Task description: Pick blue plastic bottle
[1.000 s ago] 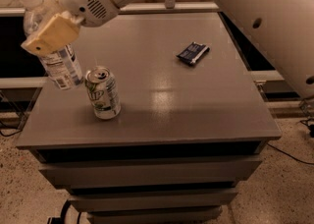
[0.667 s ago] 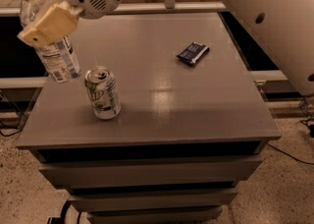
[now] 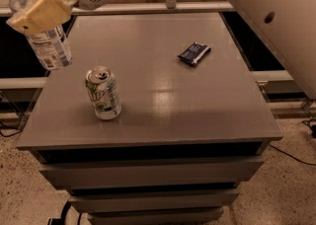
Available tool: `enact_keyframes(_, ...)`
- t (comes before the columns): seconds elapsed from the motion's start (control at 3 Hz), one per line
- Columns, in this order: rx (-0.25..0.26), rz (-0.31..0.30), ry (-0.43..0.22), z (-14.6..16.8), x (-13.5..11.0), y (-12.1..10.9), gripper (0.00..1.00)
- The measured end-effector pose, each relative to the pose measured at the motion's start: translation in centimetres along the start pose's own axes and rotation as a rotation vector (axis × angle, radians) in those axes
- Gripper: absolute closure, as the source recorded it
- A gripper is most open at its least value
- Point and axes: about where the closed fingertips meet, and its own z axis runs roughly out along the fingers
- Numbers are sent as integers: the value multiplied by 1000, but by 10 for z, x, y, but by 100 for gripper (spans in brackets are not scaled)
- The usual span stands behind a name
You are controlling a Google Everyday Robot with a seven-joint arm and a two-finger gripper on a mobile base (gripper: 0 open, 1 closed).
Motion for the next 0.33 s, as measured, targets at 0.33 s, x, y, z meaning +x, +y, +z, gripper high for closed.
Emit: enact_keyframes(0.33,0,0,0,0,0,0,100)
